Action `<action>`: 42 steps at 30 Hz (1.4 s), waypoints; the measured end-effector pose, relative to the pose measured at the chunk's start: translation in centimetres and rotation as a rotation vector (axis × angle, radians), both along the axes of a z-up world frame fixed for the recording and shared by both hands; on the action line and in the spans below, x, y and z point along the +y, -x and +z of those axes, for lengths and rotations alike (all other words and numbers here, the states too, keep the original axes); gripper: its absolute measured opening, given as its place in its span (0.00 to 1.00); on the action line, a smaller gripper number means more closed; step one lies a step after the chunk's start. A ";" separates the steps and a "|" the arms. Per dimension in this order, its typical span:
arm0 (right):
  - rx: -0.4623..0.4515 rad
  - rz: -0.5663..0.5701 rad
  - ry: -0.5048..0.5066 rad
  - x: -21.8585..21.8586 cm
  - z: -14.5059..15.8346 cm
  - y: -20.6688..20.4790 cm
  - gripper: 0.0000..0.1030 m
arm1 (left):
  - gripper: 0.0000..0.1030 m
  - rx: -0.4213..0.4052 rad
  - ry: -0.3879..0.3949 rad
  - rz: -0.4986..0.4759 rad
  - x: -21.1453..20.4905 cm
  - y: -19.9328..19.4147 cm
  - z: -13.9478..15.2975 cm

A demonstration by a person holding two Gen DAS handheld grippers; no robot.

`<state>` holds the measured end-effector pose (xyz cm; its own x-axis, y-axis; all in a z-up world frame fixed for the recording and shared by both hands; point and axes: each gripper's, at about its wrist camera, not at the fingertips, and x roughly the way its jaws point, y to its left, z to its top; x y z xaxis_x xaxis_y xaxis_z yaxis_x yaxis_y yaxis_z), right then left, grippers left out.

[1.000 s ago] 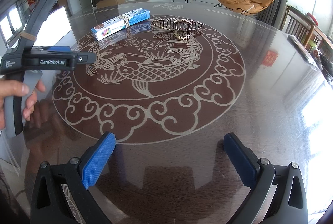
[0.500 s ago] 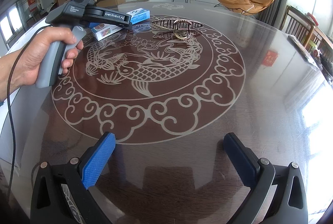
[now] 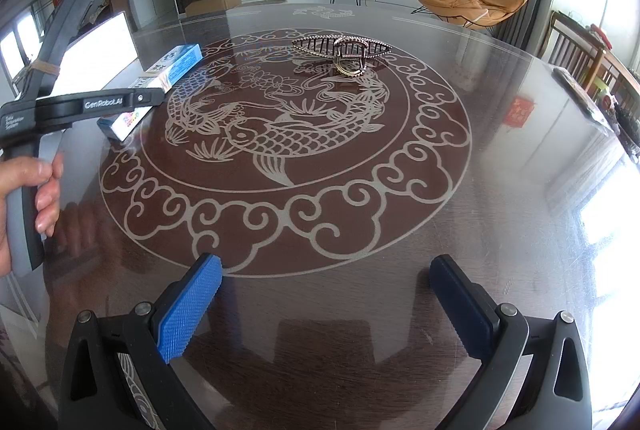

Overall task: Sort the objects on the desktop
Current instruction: 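Lower the left gripper onto the blue-and-white cream box and close it, then grasp the gold pearl hair clip with the right gripper while the left gripper holds the cream box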

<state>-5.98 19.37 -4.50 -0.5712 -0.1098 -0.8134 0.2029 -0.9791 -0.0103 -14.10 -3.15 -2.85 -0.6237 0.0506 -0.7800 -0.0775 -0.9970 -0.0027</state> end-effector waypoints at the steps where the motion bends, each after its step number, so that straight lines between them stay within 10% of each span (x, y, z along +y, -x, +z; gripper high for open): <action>1: 0.000 0.000 0.000 0.0 0.0 0.0 1.00 | 0.40 0.000 0.002 0.001 -0.2 -1.0 0.0; 10: 0.000 0.000 0.000 0.0 0.0 0.0 1.00 | 0.44 0.000 0.003 0.015 -0.6 -3.5 0.0; 13: 0.000 0.000 0.000 0.0 0.0 0.0 1.00 | 0.97 -0.045 0.023 -0.005 0.0 -2.9 -0.7; 33: -0.004 0.028 -0.001 0.0 -0.1 0.5 1.00 | 1.00 -0.051 0.023 0.011 -0.4 -3.2 -1.0; 42: -0.003 -0.004 -0.001 0.7 -0.1 8.1 1.00 | 1.00 -0.050 0.023 0.011 -0.4 -3.2 -1.0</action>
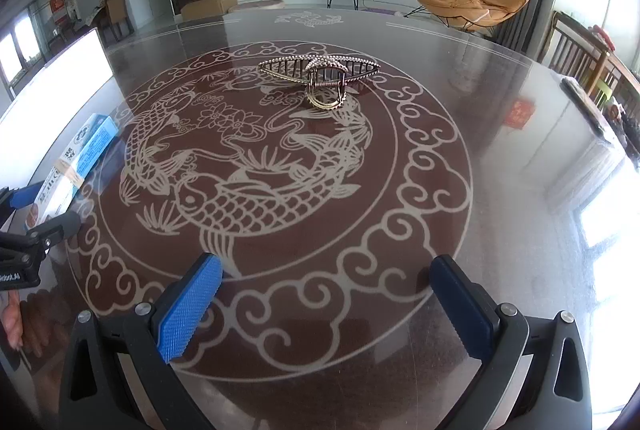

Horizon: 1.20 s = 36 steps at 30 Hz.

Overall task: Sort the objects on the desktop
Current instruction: 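Grasp the gold pearl hair clip with the right gripper while the left gripper holds the cream box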

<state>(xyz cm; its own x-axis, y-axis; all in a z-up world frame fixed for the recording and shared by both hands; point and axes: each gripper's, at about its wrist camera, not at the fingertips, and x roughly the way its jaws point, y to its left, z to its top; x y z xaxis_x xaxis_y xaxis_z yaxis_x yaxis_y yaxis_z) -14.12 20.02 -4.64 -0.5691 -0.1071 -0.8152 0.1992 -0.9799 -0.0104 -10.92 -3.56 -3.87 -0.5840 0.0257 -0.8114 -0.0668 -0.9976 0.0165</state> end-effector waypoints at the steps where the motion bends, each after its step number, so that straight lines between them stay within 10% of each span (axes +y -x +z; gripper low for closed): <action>1: 0.000 0.006 0.000 -0.3 0.0 1.0 1.00 | 1.00 0.000 0.000 0.000 0.0 0.0 0.0; 23: 0.010 -0.083 0.005 -2.8 0.4 11.3 0.98 | 1.00 0.000 0.000 0.000 0.0 0.1 0.0; 31: 0.063 -0.008 0.011 -3.8 0.9 10.7 0.33 | 1.00 0.000 0.000 0.000 0.0 0.1 0.0; 36: 0.069 0.031 -0.007 -5.1 0.7 9.8 0.33 | 1.00 0.000 -0.001 0.000 0.0 0.1 0.0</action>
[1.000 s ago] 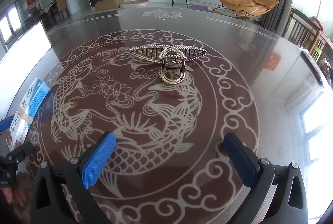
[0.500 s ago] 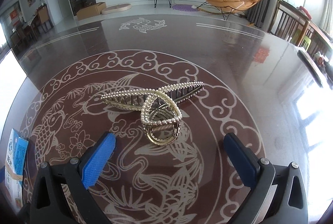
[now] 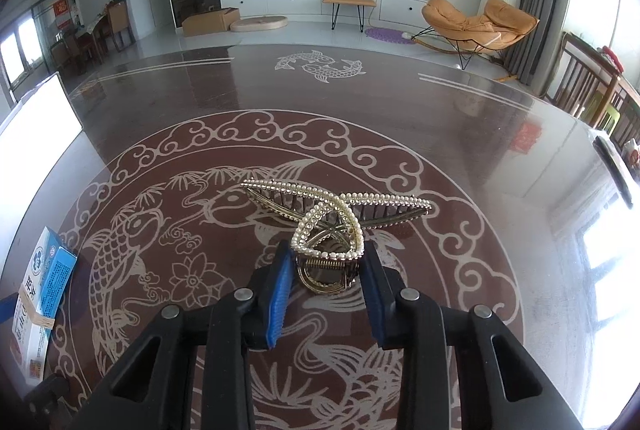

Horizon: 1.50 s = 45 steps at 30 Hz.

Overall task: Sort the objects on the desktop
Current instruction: 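Grasp the gold pearl hair clip with the right gripper while the left gripper holds the cream box, then hold the cream box in the left gripper and the pearl clip in the right gripper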

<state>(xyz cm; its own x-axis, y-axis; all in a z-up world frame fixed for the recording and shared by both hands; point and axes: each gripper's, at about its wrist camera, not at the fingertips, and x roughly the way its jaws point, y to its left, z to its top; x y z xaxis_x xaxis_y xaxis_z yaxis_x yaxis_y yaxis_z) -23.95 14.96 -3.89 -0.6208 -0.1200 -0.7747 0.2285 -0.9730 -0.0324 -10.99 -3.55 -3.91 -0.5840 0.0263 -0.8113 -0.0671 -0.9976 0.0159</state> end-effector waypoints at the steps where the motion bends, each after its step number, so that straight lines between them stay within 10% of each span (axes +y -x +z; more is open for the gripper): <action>1: 0.002 0.009 -0.004 -0.3 -0.1 -0.3 0.33 | 1.00 0.000 0.000 0.000 0.0 0.0 0.0; 29: -0.011 0.297 0.021 -1.4 -0.9 -19.1 0.34 | 1.00 0.000 0.000 0.000 0.0 0.0 0.0; 34: -0.036 0.242 0.022 -0.5 -0.9 -19.4 0.77 | 1.00 0.000 0.000 0.000 0.0 0.0 0.0; 45: -0.045 0.224 0.013 0.5 -0.6 -18.7 0.84 | 1.00 0.000 0.000 0.000 0.0 0.0 0.0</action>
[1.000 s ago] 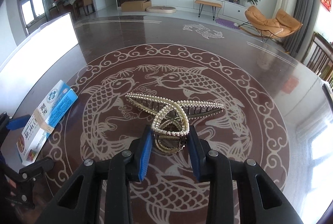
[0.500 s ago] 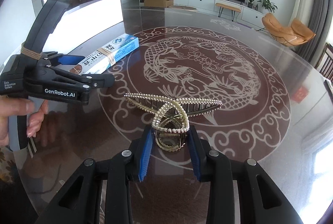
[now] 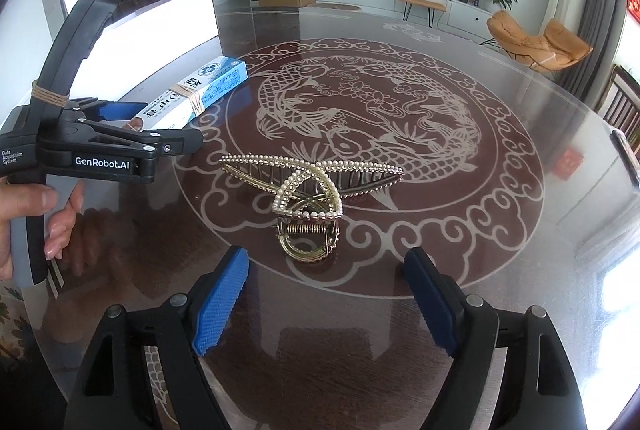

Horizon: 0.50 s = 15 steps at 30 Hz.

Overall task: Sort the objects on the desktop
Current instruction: 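Hold the cream box in the left gripper and the pearl clip in the right gripper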

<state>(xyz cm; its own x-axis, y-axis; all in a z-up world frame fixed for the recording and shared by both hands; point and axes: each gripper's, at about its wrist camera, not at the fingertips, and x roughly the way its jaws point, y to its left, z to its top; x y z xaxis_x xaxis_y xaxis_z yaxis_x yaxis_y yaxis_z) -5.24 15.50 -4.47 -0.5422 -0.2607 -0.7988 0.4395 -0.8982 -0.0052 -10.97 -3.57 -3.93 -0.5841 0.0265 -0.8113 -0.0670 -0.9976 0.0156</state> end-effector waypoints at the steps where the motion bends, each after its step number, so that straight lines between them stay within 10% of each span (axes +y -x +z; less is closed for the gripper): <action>1: -0.003 -0.003 0.002 0.1 0.0 0.1 0.85 | 1.00 0.000 0.000 0.000 0.0 0.0 0.0; 15: -0.021 0.004 -0.011 -0.3 -0.6 0.0 1.00 | 1.00 0.000 0.000 0.001 0.1 0.0 0.0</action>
